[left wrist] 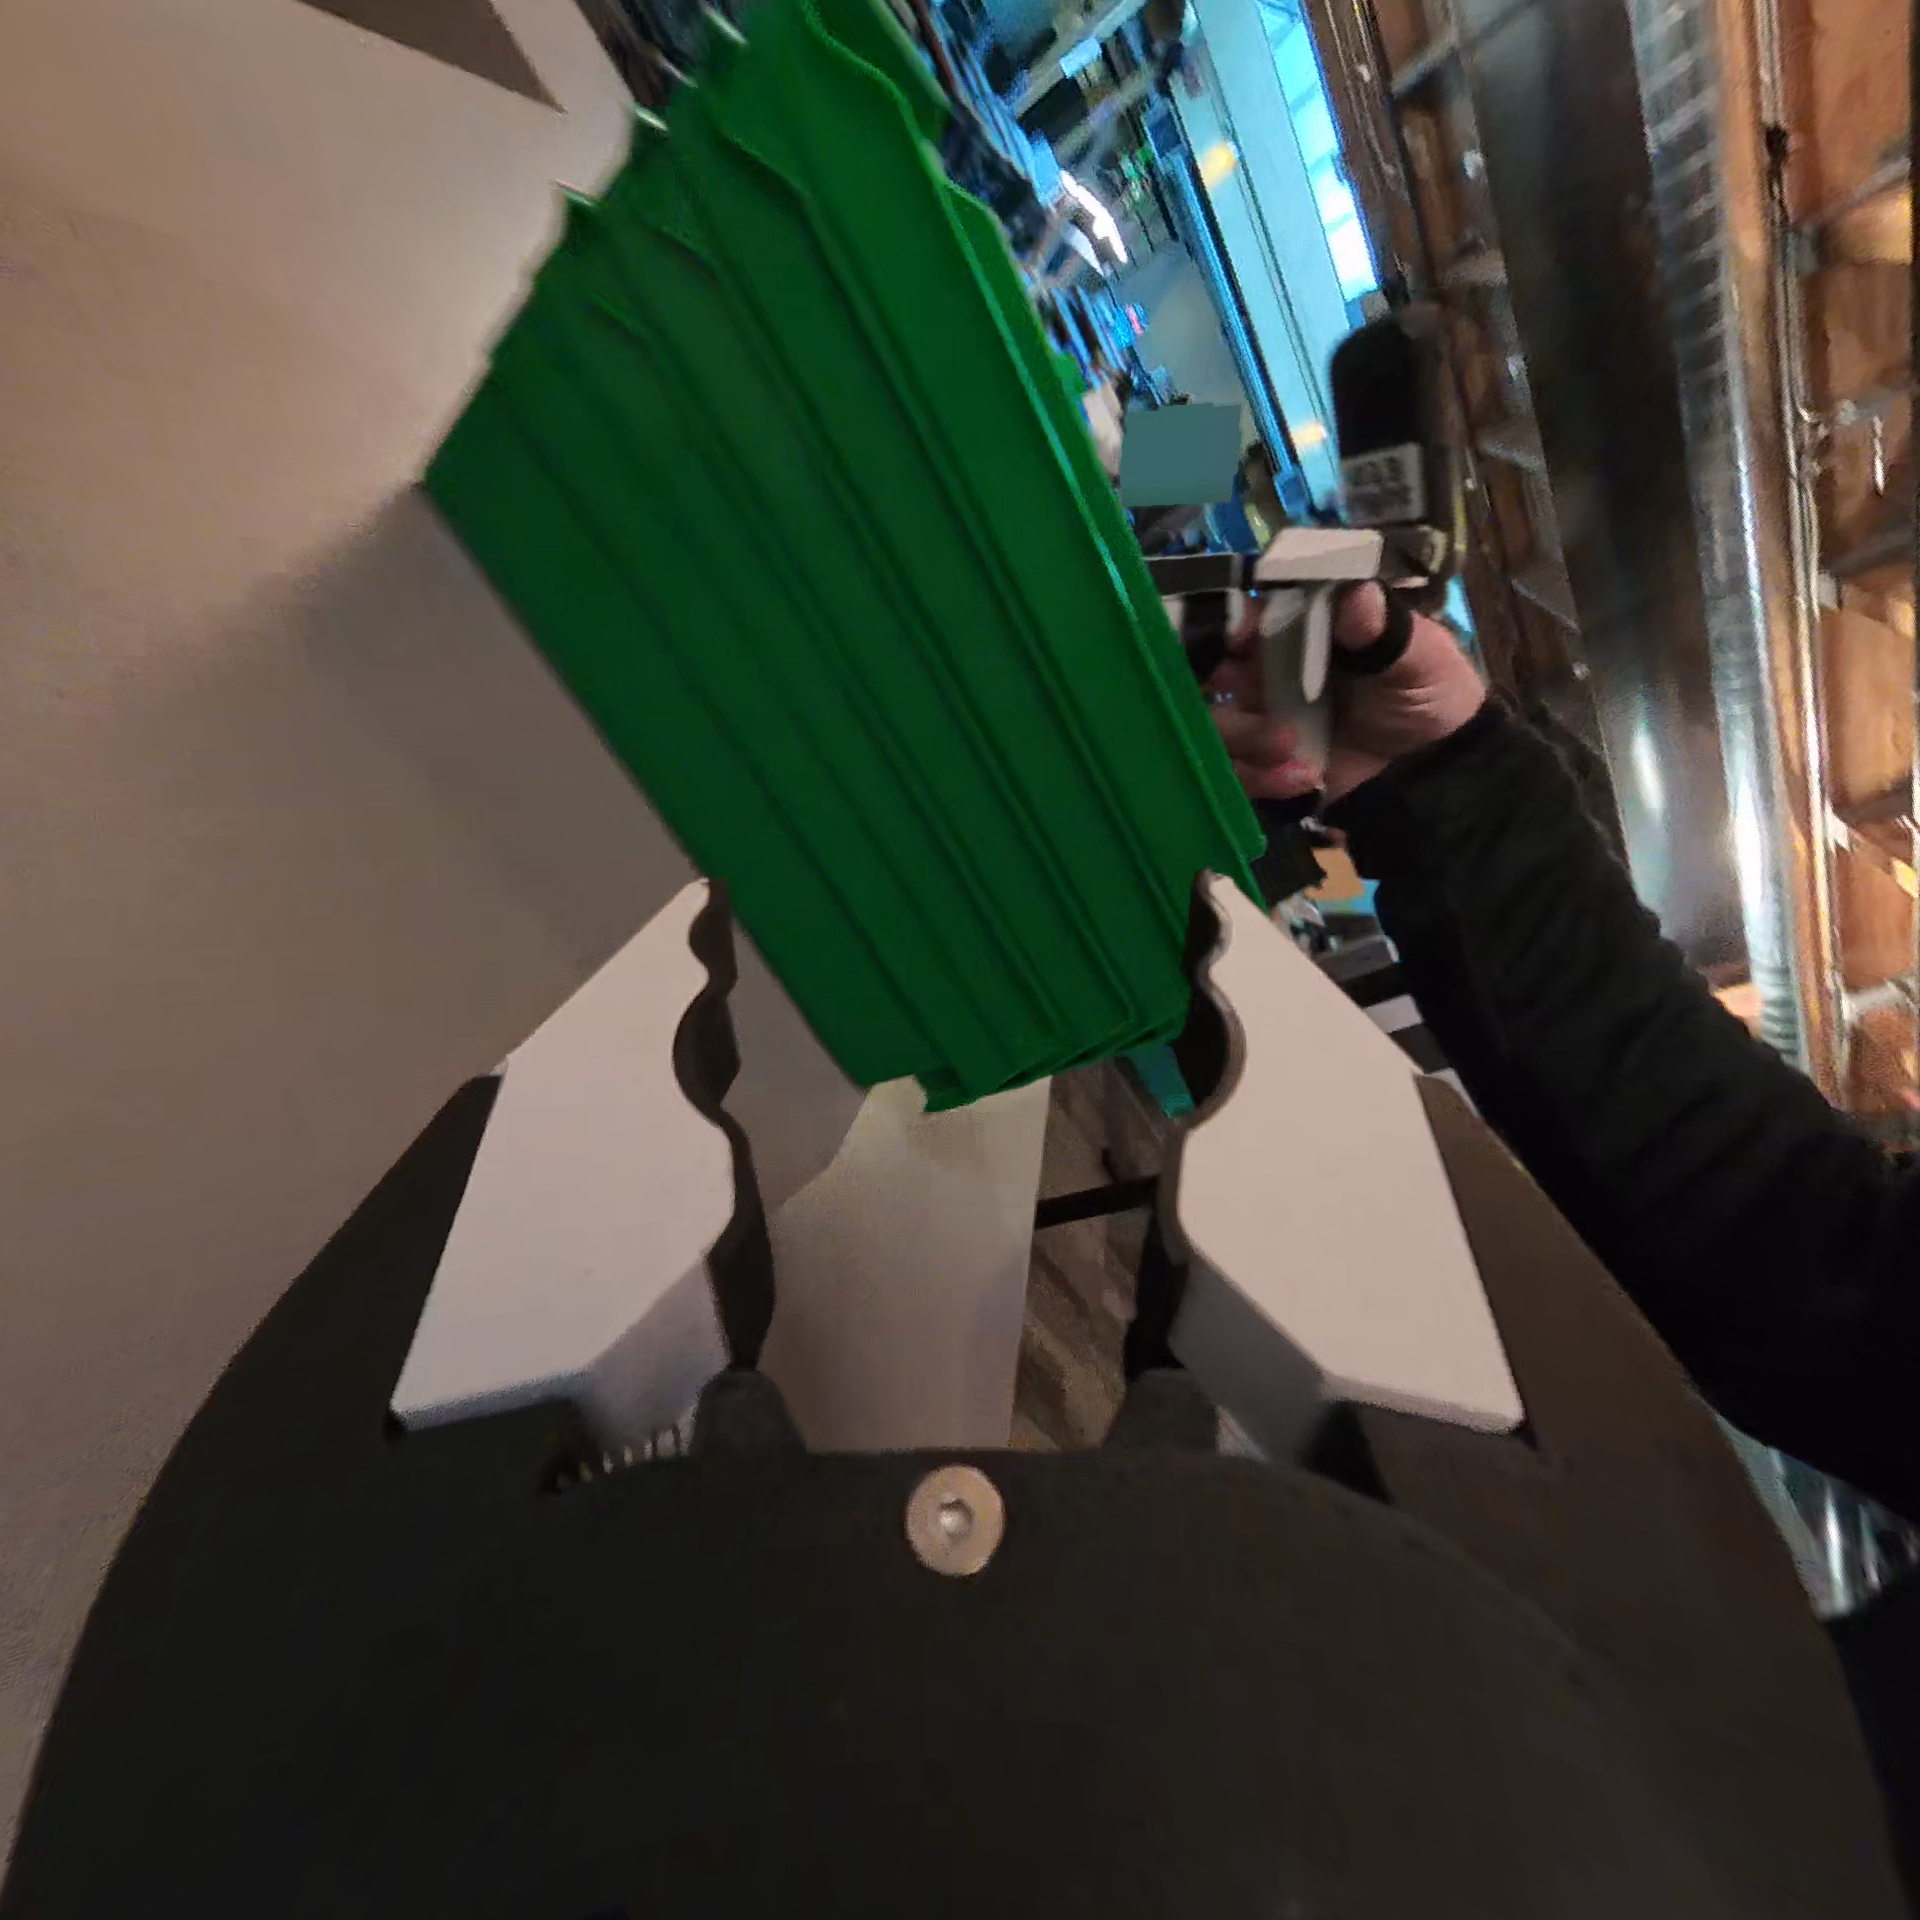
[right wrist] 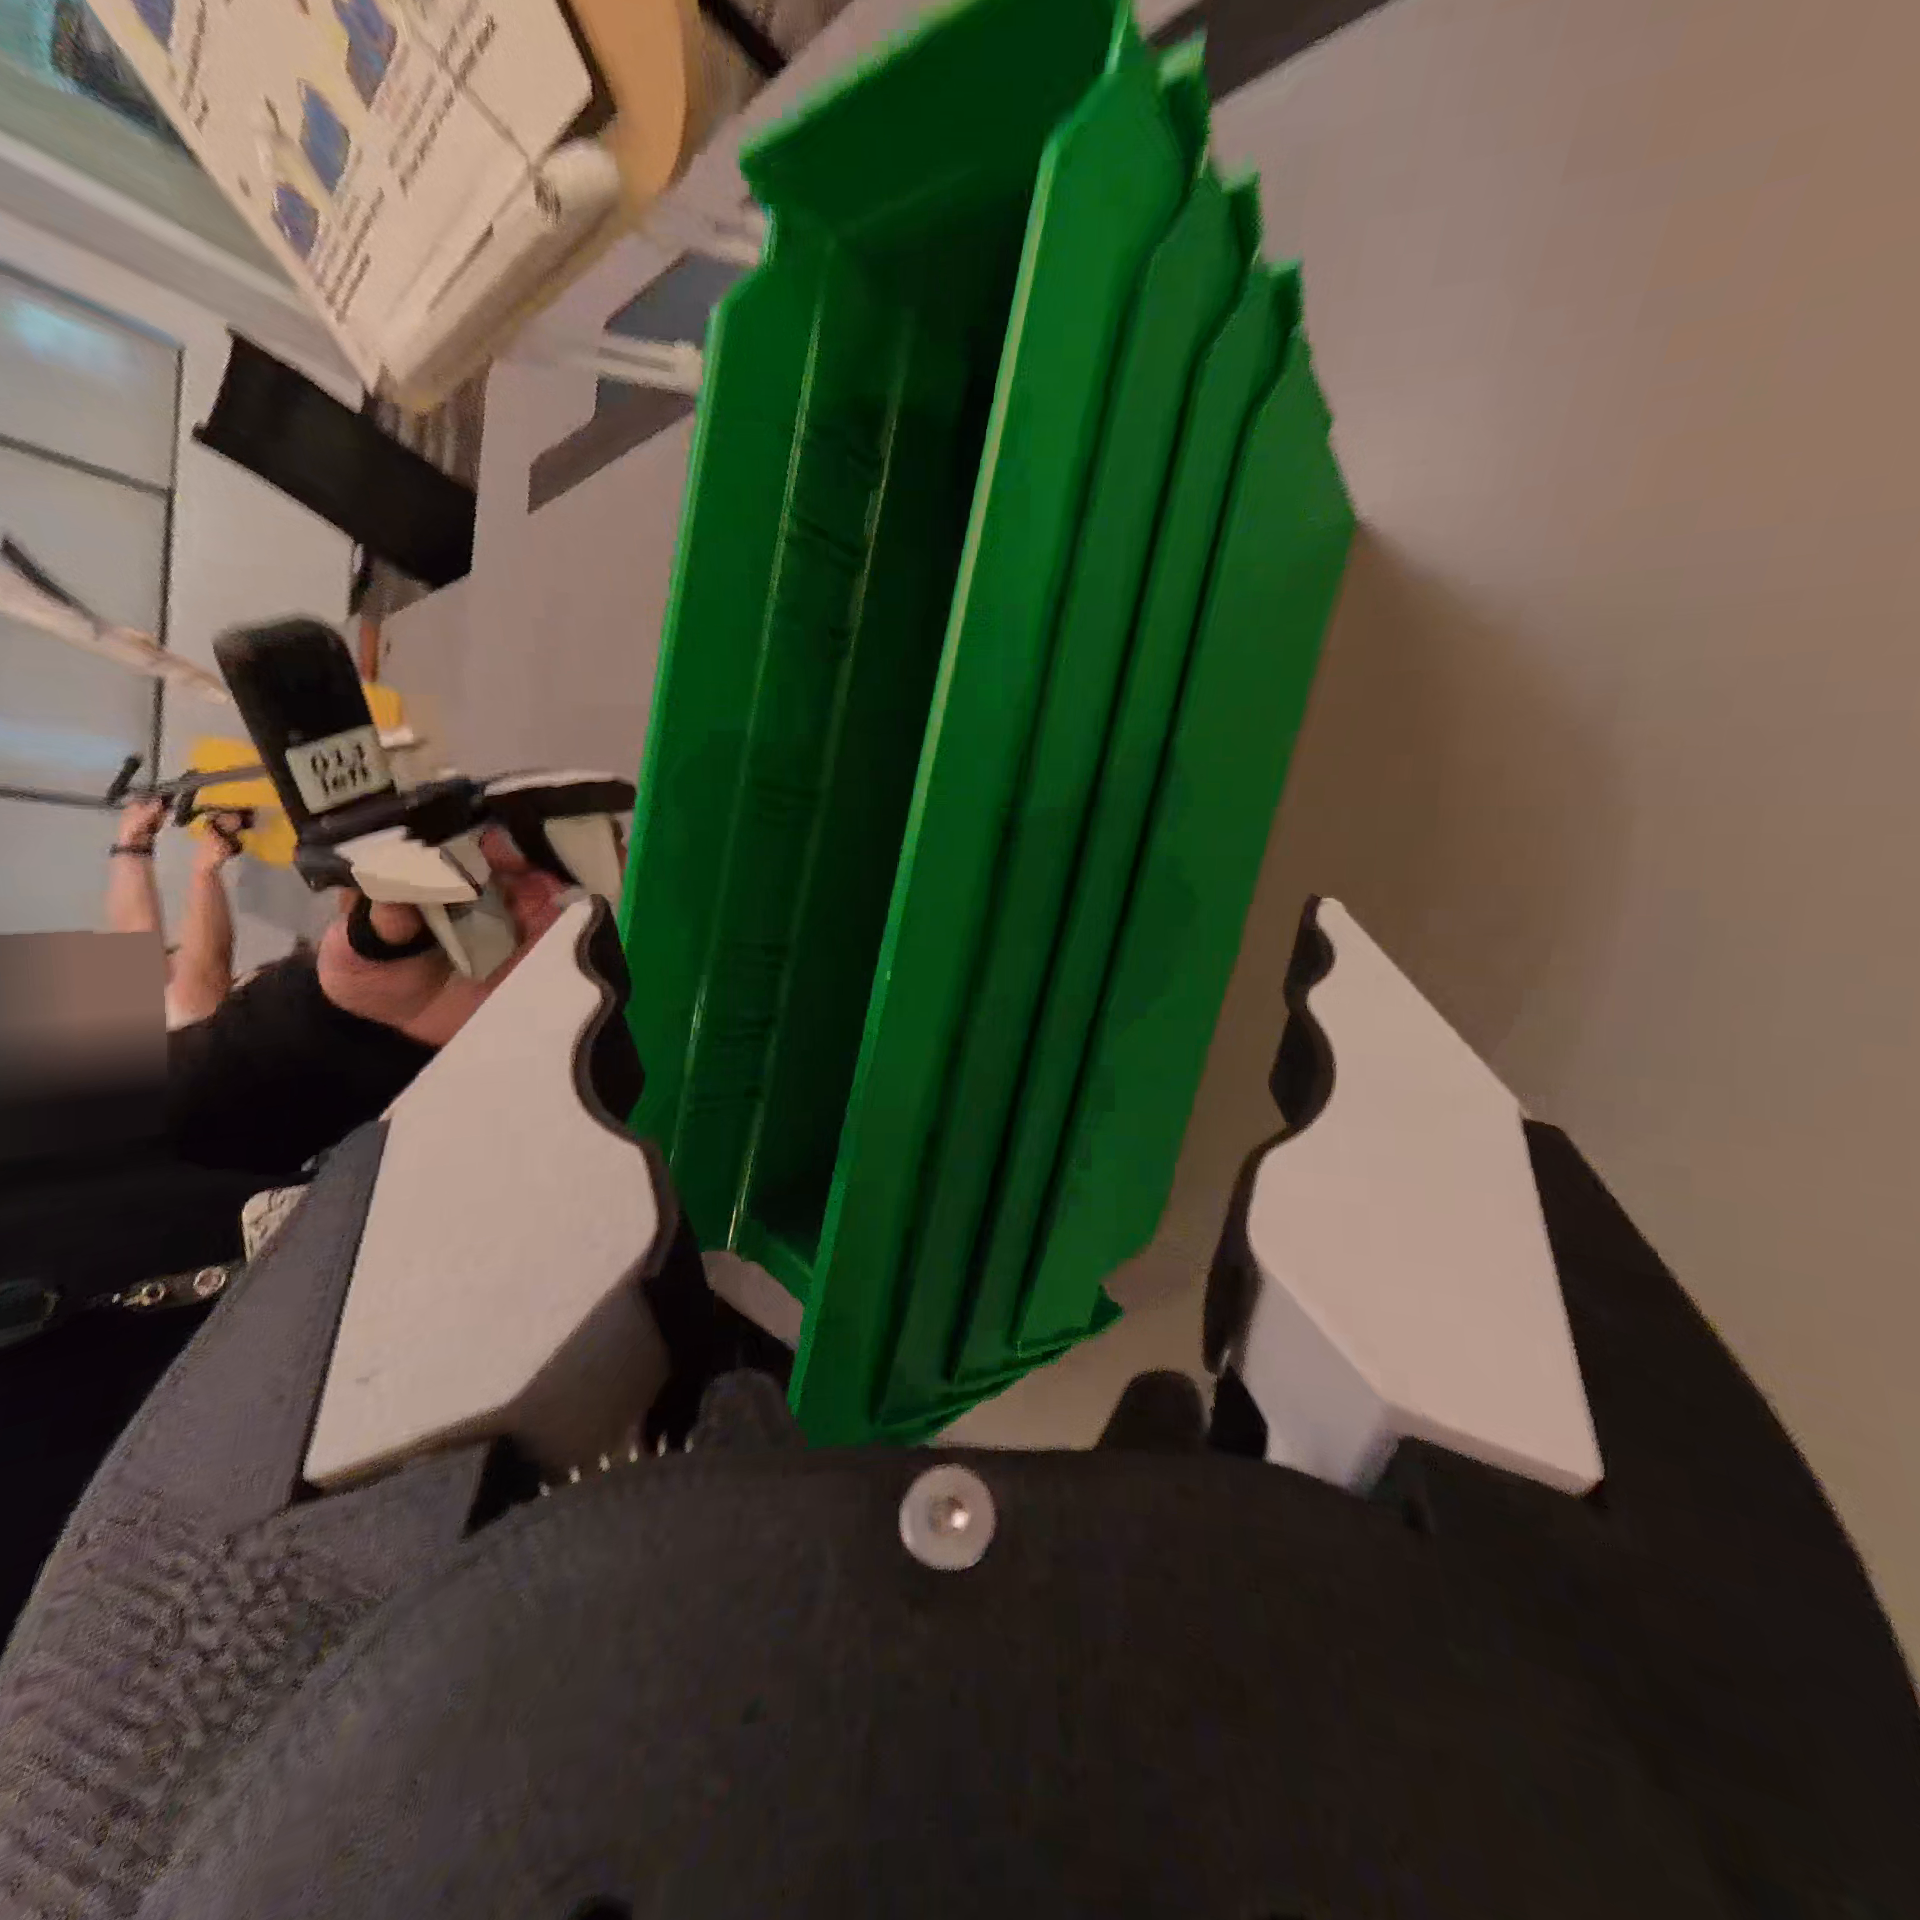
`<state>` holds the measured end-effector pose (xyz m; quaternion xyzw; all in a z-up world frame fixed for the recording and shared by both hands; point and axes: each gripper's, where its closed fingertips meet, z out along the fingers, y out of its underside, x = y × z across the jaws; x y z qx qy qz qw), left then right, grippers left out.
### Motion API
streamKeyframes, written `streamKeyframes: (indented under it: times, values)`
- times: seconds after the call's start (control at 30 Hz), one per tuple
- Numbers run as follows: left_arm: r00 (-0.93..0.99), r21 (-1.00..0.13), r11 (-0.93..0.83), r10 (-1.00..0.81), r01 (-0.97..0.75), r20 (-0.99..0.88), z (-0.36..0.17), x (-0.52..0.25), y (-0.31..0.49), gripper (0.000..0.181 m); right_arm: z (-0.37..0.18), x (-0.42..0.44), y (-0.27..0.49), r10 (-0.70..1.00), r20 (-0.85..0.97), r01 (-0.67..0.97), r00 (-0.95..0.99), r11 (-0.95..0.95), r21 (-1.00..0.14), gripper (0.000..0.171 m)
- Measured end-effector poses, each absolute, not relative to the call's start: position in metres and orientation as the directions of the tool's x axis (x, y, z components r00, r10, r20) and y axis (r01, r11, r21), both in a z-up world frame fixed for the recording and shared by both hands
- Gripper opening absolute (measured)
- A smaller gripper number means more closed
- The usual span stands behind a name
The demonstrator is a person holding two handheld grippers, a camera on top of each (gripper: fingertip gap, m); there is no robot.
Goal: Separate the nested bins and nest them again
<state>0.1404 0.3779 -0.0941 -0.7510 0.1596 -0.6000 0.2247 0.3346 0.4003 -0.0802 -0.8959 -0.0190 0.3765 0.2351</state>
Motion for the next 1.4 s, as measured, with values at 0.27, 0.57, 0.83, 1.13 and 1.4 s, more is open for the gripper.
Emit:
streamKeyframes:
  times: [0.27,0.57,0.83,1.13,1.4]
  values:
    - [0.21,-0.477,-0.875,-0.484,-0.088,0.85,-0.108,0.238,0.371,0.105,-0.124,0.286,0.391,0.222,-0.799,-0.09,0.559,-0.942,-0.324,0.129]
    - [0.191,-0.398,-0.916,-0.398,-0.04,0.897,-0.109,0.189,0.35,0.095,-0.127,0.226,0.385,0.262,-0.767,-0.04,0.585,-0.936,-0.35,0.13]
    - [0.212,-0.305,-0.949,-0.283,0.079,0.936,-0.113,0.082,0.324,0.1,-0.125,0.112,0.371,0.312,-0.799,0.04,0.514,-0.939,-0.342,0.131]
    - [0.234,-0.275,-0.911,-0.209,0.306,0.95,-0.112,-0.037,0.307,0.095,-0.122,-0.015,0.36,0.372,-0.821,0.151,0.433,-0.928,-0.341,0.133]
    - [0.274,-0.281,-0.856,-0.173,0.433,0.946,-0.109,-0.14,0.311,0.09,-0.12,-0.114,0.363,0.368,-0.838,0.12,0.402,-0.929,-0.351,0.138]
